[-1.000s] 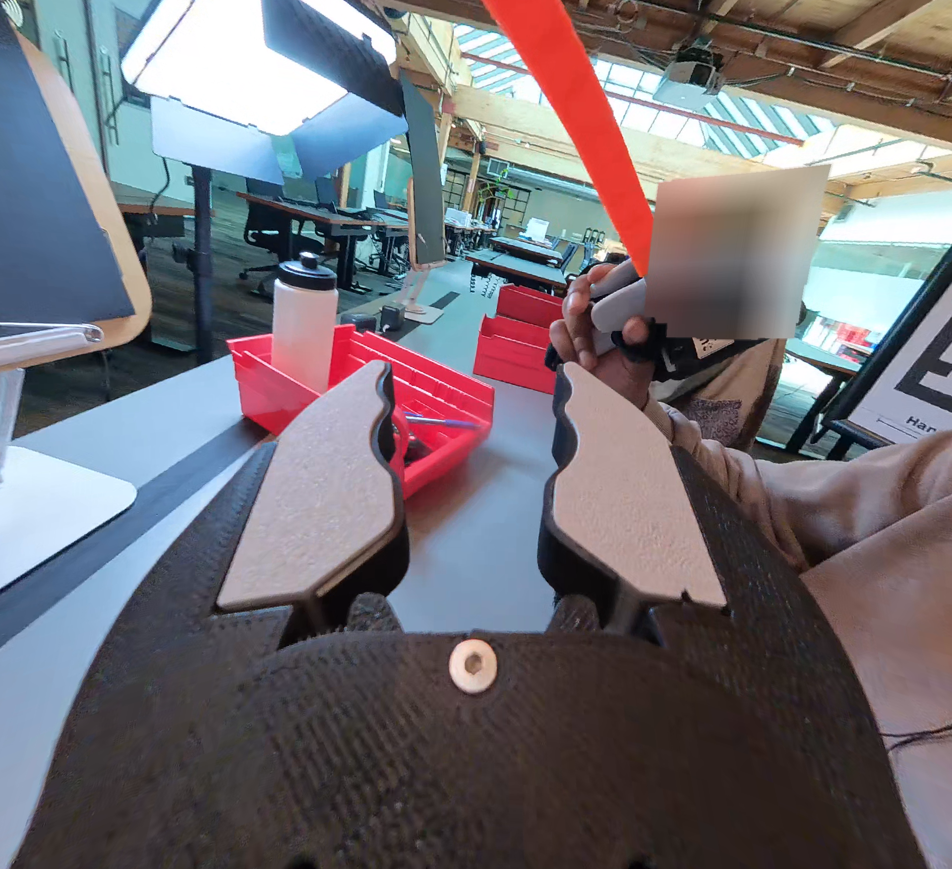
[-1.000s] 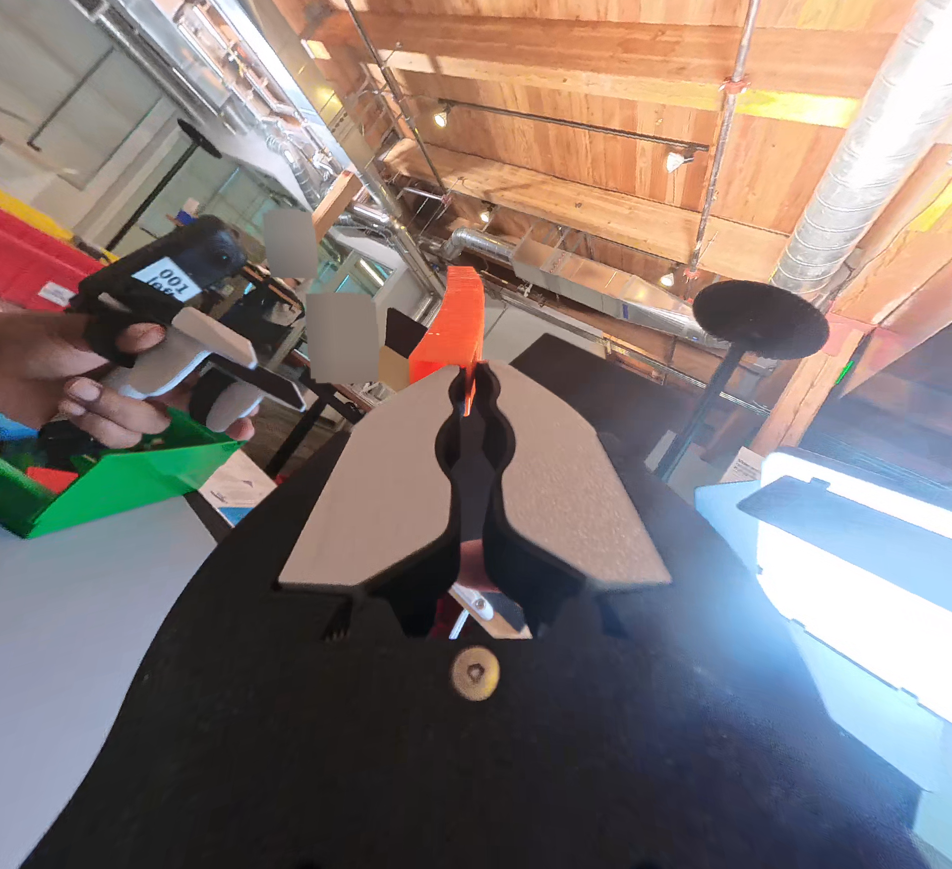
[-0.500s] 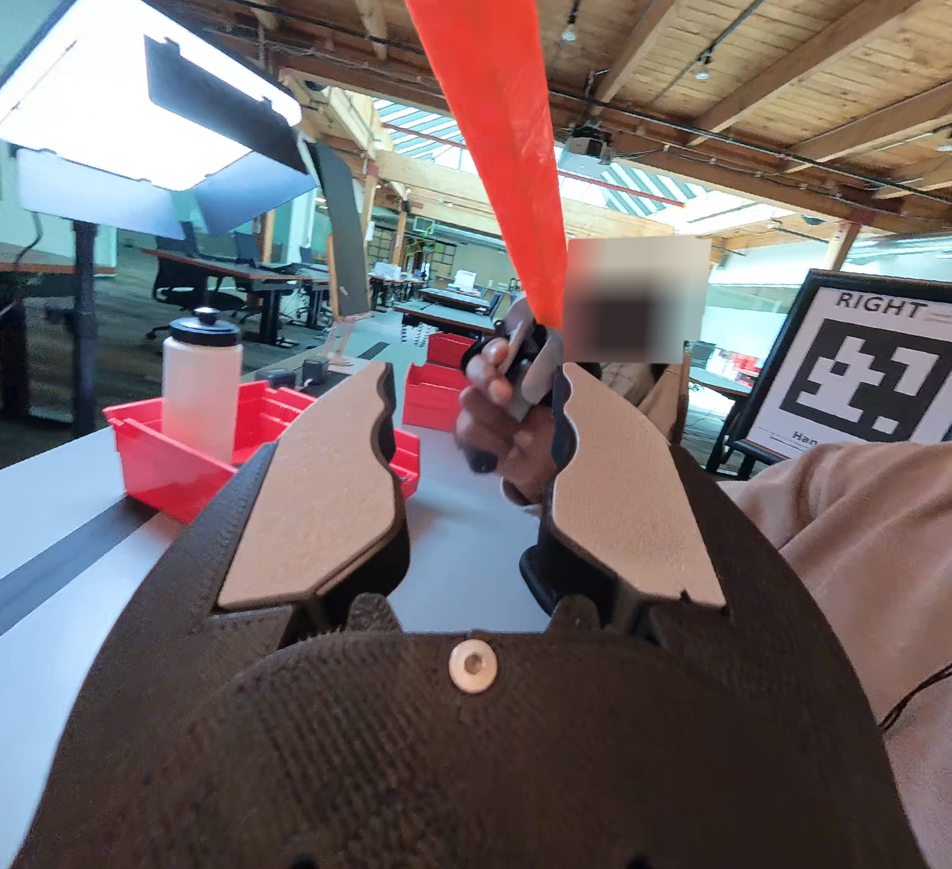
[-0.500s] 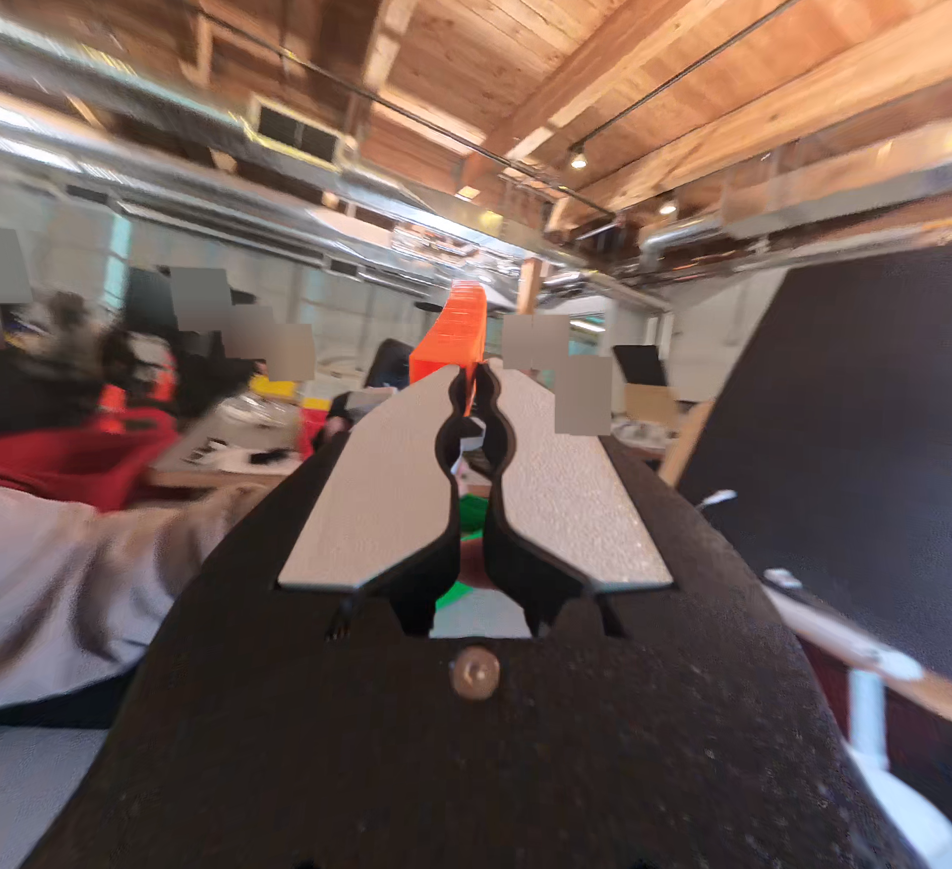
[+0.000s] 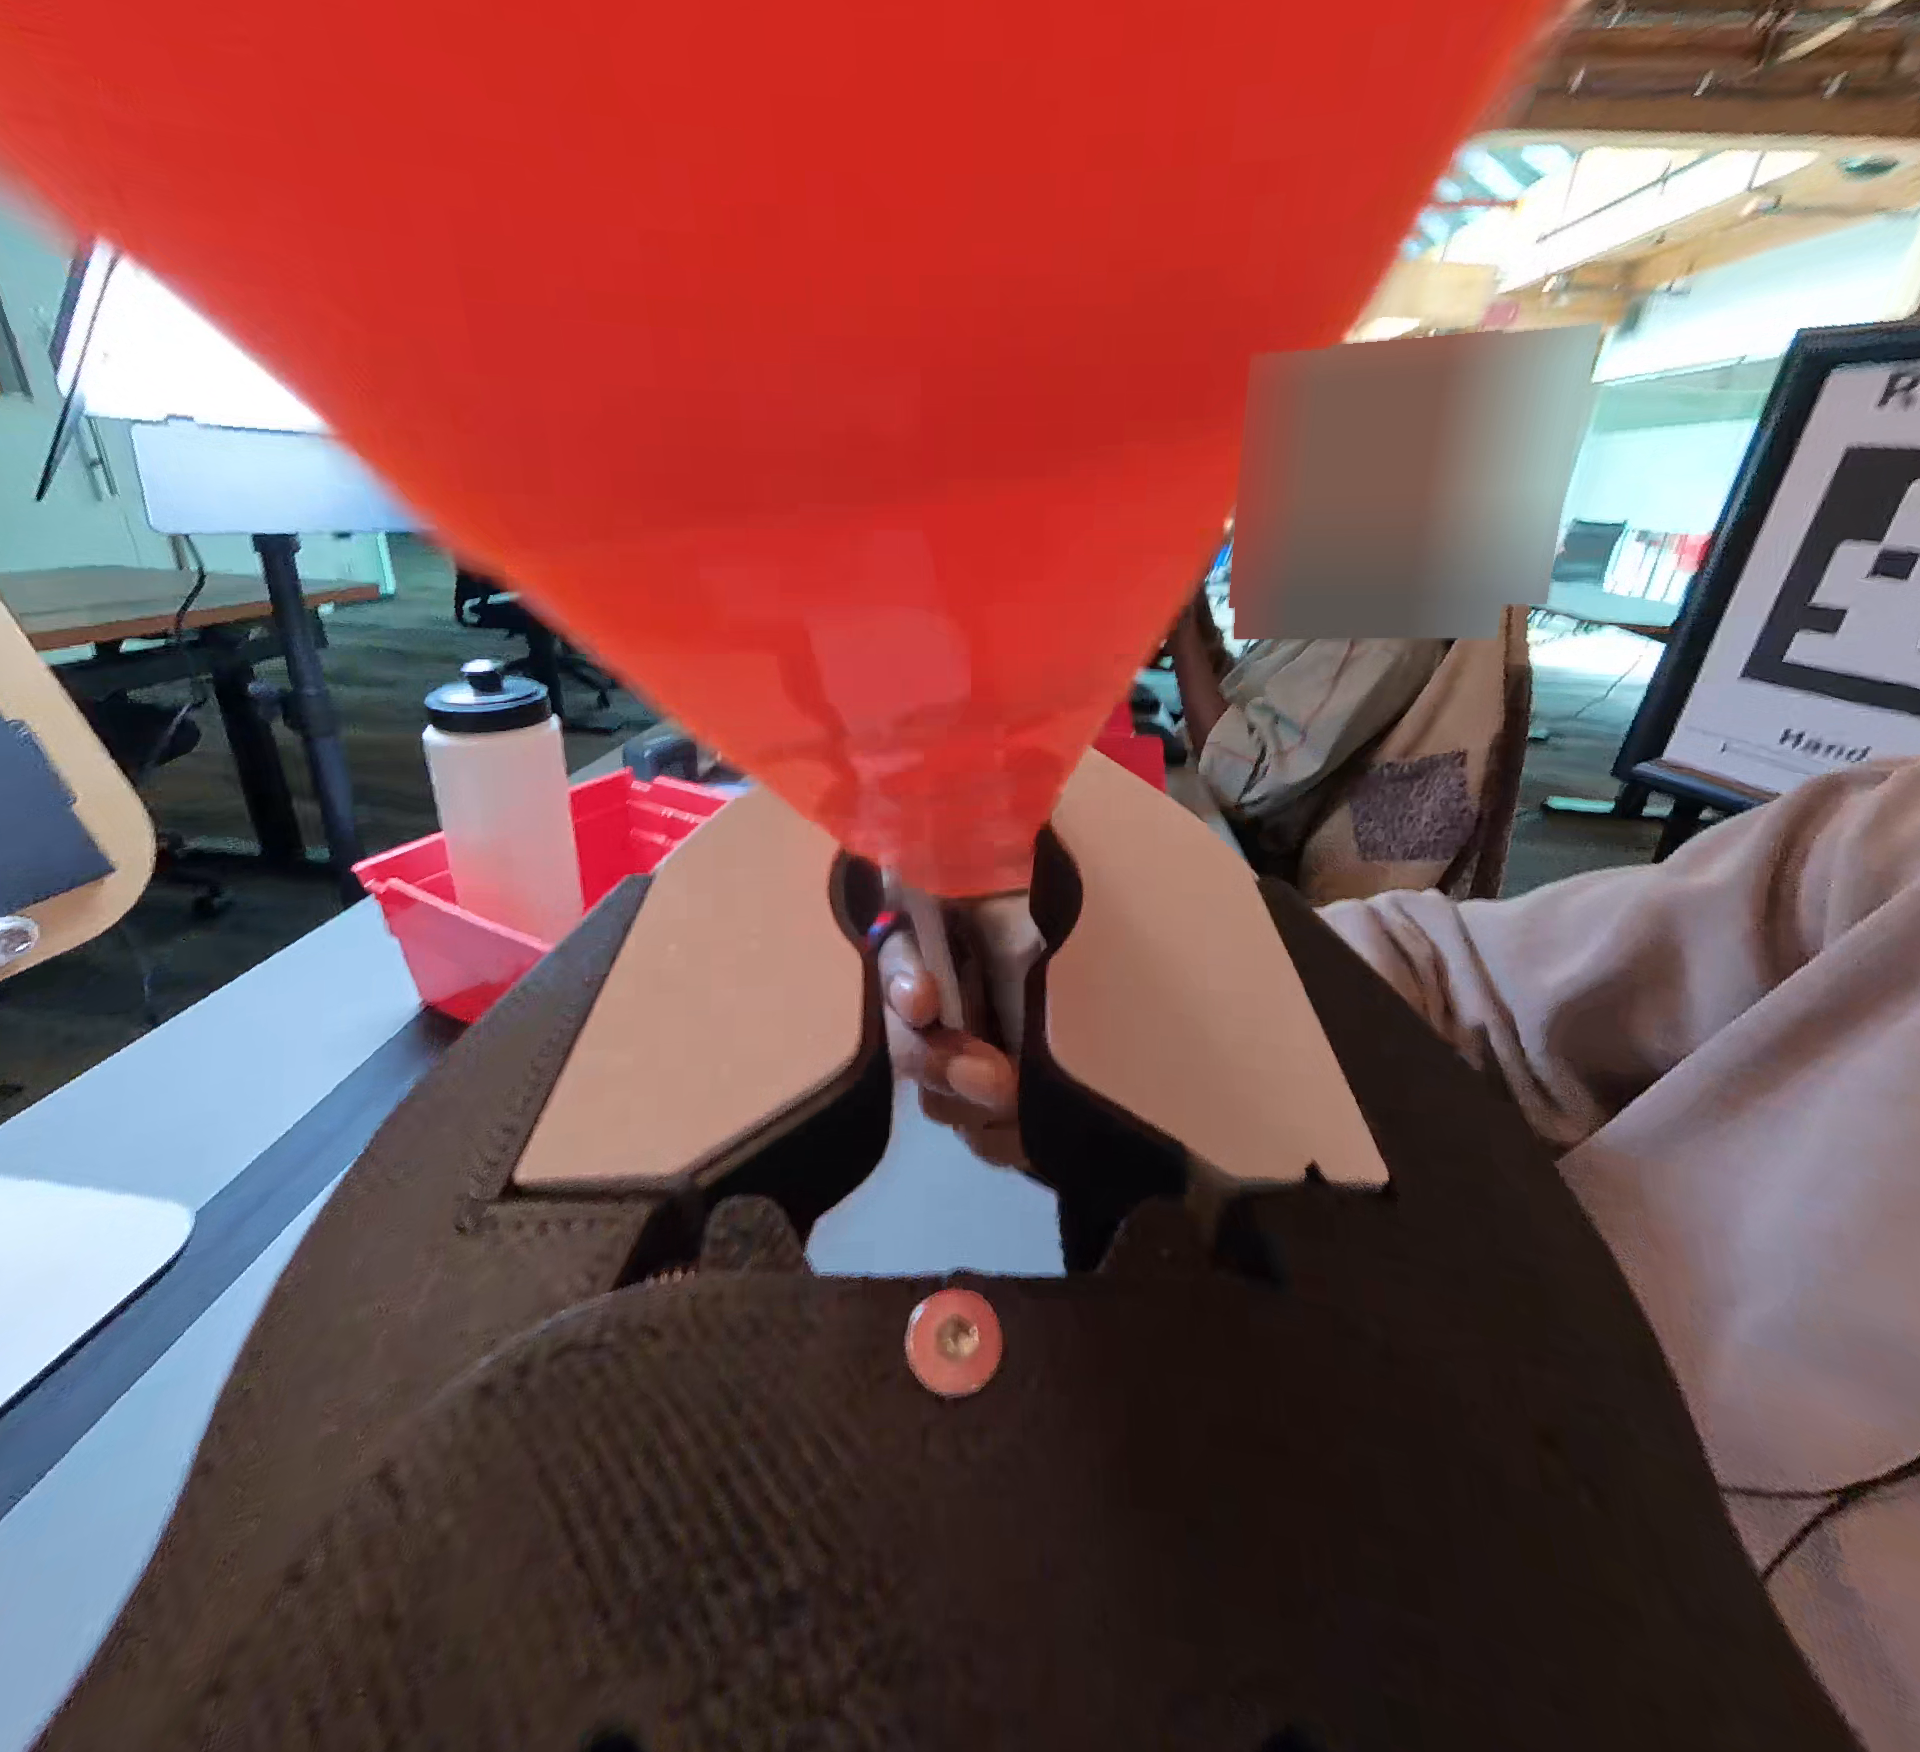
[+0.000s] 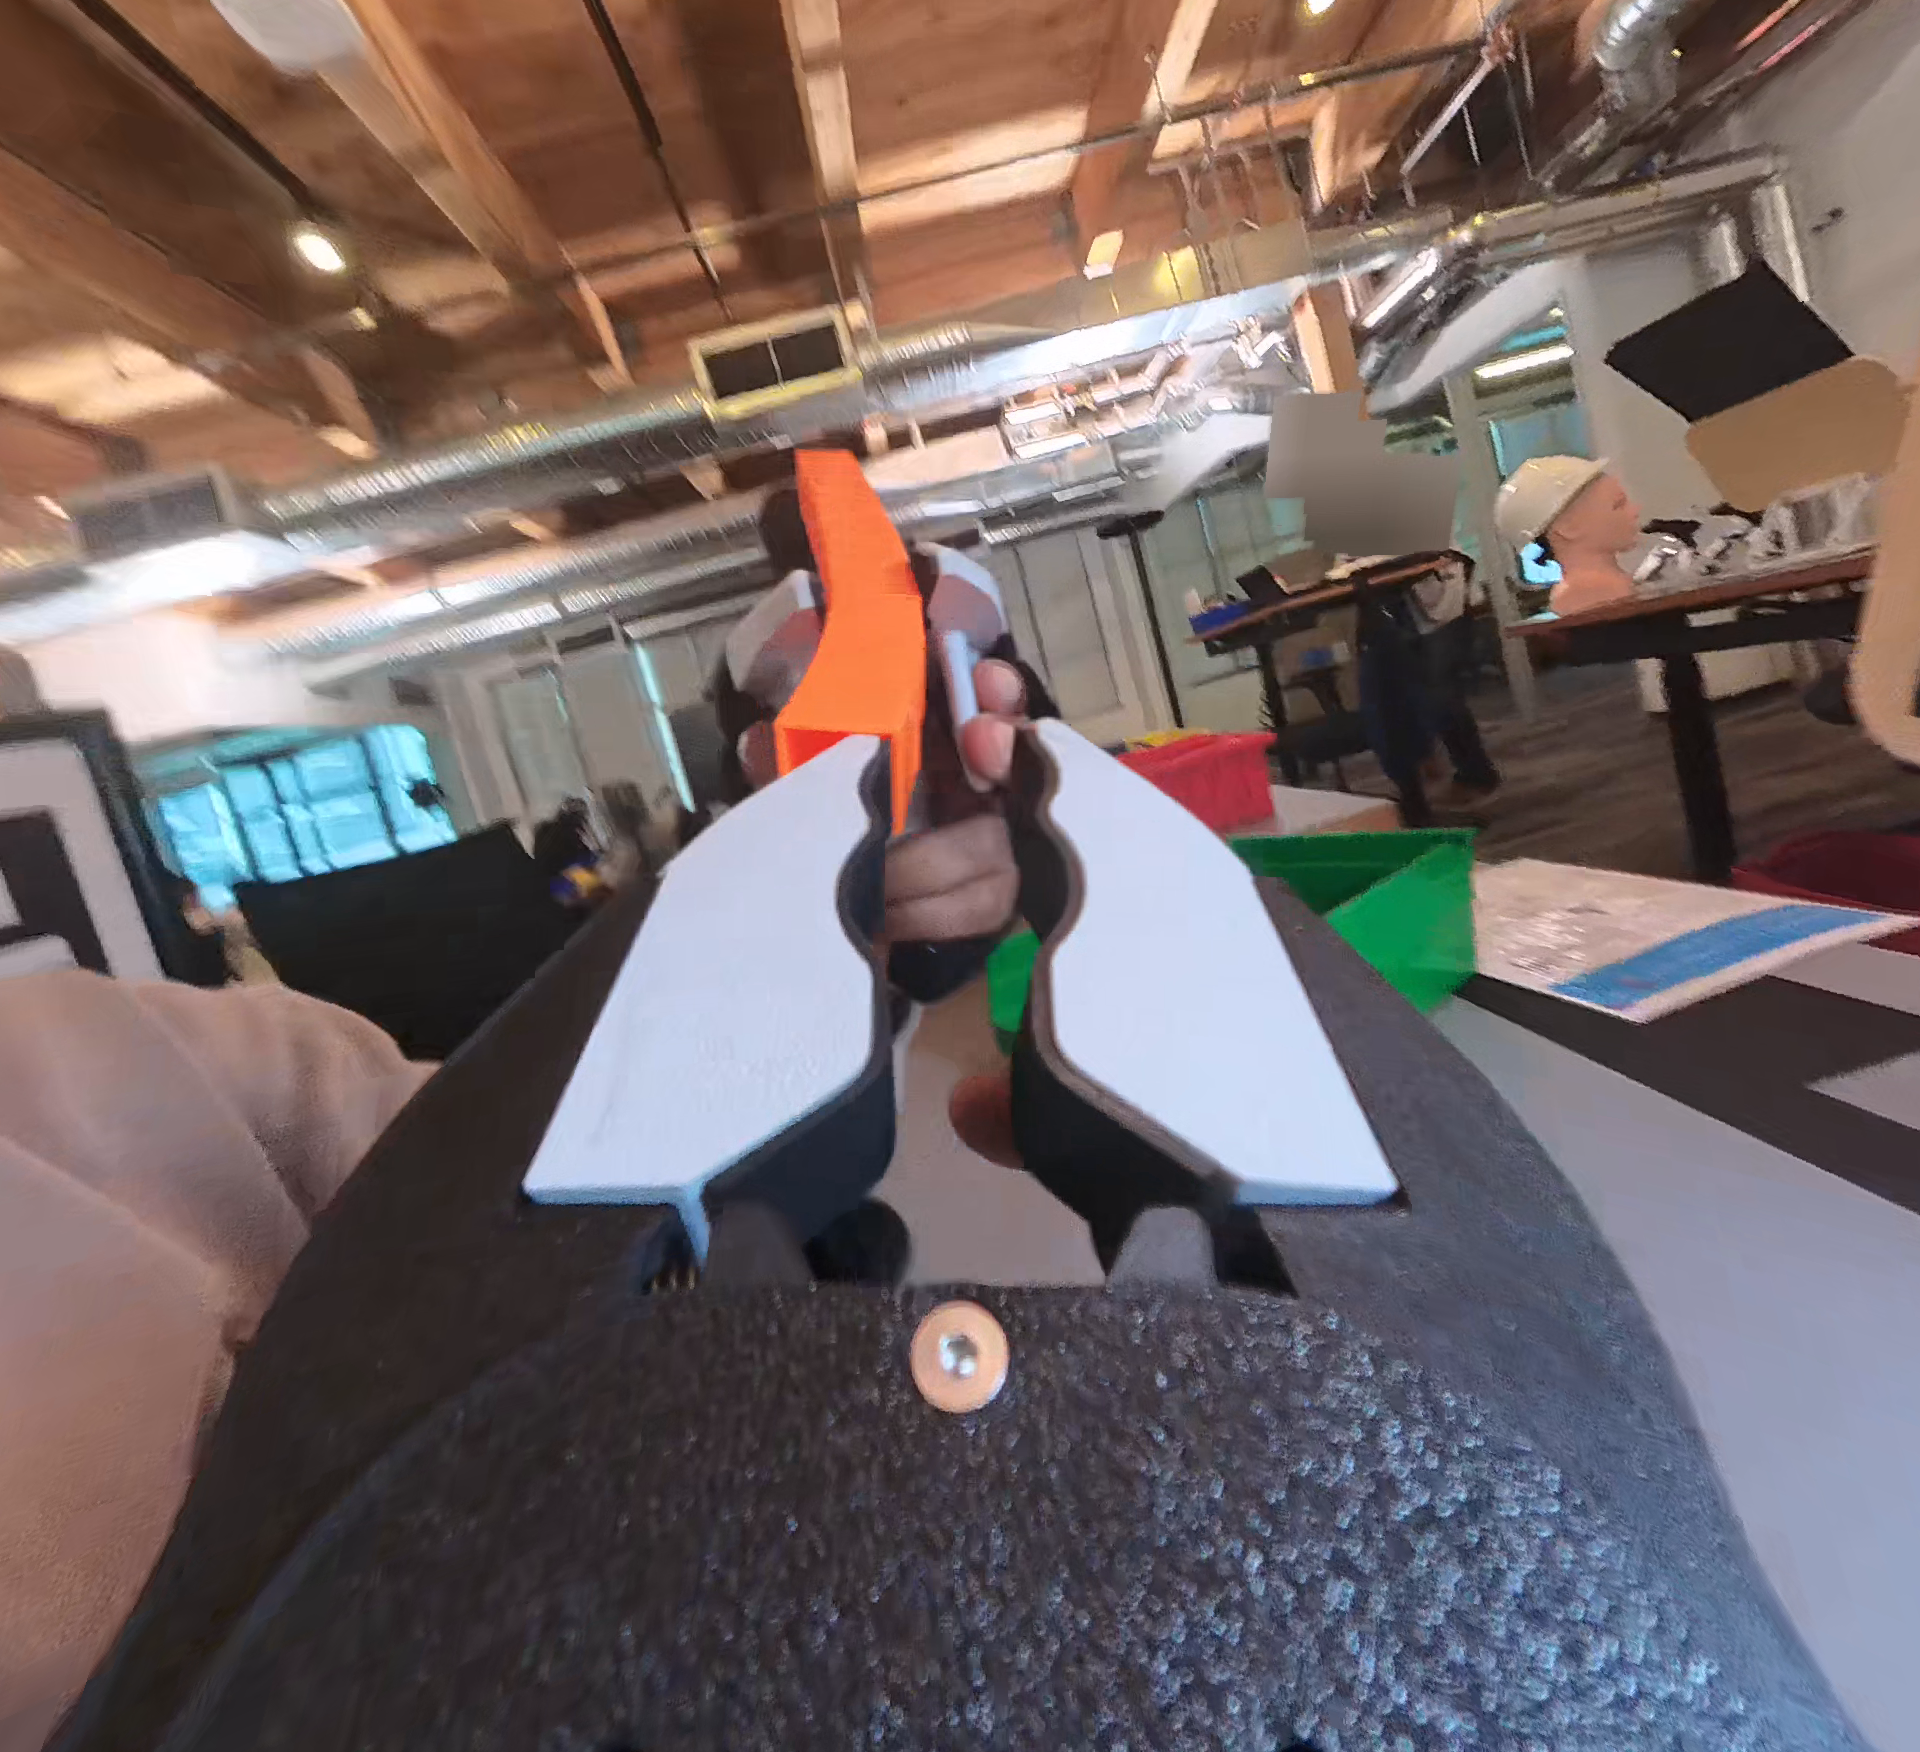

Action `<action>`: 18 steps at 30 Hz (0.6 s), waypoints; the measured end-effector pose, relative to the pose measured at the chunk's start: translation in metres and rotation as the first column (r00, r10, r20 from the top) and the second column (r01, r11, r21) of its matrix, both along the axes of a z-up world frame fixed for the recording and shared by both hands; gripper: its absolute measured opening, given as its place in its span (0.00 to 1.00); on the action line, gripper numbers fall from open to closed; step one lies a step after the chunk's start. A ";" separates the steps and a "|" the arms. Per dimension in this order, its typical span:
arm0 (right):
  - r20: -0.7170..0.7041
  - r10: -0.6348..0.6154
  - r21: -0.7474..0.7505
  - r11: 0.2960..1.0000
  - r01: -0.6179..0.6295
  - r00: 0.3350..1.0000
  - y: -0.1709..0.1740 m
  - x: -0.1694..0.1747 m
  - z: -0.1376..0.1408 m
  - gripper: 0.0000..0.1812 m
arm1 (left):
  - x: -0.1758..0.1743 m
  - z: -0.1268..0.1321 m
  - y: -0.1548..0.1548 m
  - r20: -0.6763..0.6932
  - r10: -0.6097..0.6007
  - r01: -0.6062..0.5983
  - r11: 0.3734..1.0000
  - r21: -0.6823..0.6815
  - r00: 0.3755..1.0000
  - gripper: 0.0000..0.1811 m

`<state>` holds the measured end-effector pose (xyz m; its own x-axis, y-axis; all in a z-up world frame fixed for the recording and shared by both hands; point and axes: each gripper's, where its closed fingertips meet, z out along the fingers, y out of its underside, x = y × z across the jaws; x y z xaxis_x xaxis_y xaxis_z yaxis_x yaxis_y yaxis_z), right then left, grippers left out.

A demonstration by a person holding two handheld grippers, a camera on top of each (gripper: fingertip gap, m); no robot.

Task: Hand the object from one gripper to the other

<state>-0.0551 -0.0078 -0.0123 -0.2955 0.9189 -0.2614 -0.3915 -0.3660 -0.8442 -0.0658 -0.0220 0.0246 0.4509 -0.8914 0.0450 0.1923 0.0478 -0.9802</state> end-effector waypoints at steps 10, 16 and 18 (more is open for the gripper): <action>0.182 -0.165 0.291 0.951 0.107 0.969 0.049 0.037 -0.010 0.21 | -0.017 -0.041 0.031 -0.307 0.182 -0.195 0.981 -0.012 0.934 0.13; 0.145 -0.183 0.327 0.936 0.128 0.972 0.042 0.043 0.002 0.19 | -0.024 -0.049 0.040 -0.332 0.222 -0.239 0.971 -0.011 0.917 0.13; 0.179 -0.210 0.342 0.929 0.139 0.961 0.045 0.039 -0.003 0.19 | -0.027 -0.050 0.042 -0.339 0.234 -0.250 0.968 -0.004 0.911 0.13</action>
